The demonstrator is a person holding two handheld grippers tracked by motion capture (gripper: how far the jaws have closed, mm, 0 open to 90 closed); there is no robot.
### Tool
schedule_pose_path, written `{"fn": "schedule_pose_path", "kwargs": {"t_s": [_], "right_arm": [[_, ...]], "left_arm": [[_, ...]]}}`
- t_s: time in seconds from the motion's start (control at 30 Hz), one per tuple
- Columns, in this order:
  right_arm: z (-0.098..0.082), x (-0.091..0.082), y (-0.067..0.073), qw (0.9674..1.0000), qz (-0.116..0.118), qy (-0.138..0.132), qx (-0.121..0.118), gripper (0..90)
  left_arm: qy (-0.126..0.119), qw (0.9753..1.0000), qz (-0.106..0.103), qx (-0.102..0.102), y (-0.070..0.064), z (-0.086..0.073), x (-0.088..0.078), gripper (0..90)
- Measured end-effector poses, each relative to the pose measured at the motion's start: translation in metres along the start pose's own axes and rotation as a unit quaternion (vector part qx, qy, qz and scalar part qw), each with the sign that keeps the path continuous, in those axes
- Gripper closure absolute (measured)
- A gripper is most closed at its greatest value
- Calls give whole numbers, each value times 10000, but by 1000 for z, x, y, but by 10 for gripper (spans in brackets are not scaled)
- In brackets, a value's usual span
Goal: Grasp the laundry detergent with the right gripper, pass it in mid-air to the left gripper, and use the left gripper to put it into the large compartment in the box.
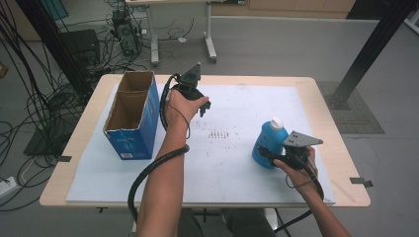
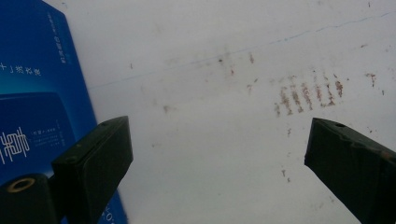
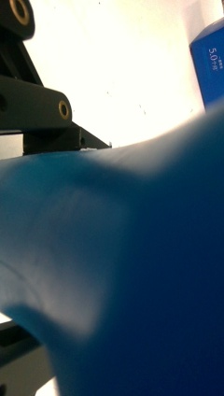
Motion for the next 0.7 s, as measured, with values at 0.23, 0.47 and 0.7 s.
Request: {"fn": "schedule_pose_path", "kwargs": {"t_s": [0.23,0.47,0.7], "right_arm": [[0,0,0,10000,14,-4,9,422],[0,0,0,10000,-12,8,-3,430],[0,0,0,10000,-10,28,30,439]], "left_arm": [[6,10000,16,3,2,0,-4,80],[-22,10000,20,-27,3,-1,-6,80],[-40,10000,33,-19,4,-2,-10,80]]}}
Point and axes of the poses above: each handheld gripper's, and its own axes: x roughly forward along the jaws, z roughly out of its top, y roughly to its left, the point moved 7 cm from there along x, roughly forward along the jaws, and after that the axes turned 5 degrees about -x, right-handed, at the moved point
